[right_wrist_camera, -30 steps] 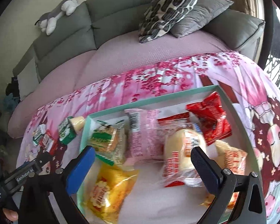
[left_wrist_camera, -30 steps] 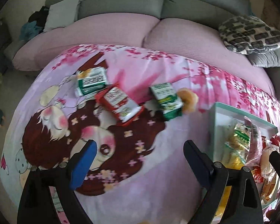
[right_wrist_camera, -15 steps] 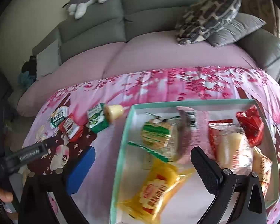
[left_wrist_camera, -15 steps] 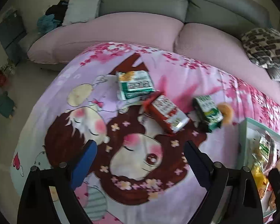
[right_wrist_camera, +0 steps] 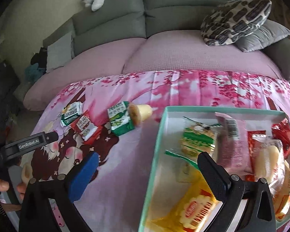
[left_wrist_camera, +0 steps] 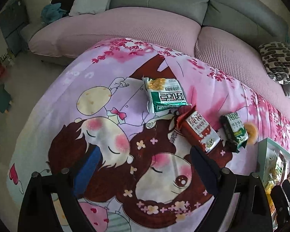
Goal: Organize snacks
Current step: 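Move both tools away from the tray toward the remaining snacks, then grasp the green corn cracker pack with the left gripper while the right gripper grasps the yellow pudding cup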
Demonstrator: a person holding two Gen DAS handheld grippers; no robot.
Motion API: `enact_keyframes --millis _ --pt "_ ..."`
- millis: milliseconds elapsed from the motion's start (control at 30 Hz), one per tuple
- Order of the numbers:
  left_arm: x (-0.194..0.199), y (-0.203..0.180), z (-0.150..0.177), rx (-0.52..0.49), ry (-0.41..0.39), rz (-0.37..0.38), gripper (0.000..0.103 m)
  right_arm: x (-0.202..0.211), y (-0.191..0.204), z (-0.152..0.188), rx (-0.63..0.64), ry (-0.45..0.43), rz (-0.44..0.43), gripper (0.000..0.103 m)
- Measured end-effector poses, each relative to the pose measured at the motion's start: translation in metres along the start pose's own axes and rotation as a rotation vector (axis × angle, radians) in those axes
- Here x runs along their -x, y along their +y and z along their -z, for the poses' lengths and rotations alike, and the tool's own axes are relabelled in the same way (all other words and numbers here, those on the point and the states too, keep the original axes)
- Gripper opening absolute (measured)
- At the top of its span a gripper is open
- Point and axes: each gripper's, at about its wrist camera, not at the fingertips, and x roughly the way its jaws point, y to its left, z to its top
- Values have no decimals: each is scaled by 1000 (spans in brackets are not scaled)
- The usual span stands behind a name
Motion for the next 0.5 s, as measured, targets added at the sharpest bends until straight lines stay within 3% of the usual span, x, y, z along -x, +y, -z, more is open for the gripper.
enact_keyframes --millis 367,500 --pt "-18 8 -11 -2 47 8 94 -17 24 -14 52 18 -35 100" --pt "-26 5 -25 -43 52 16 94 -26 28 -24 94 31 -19 91"
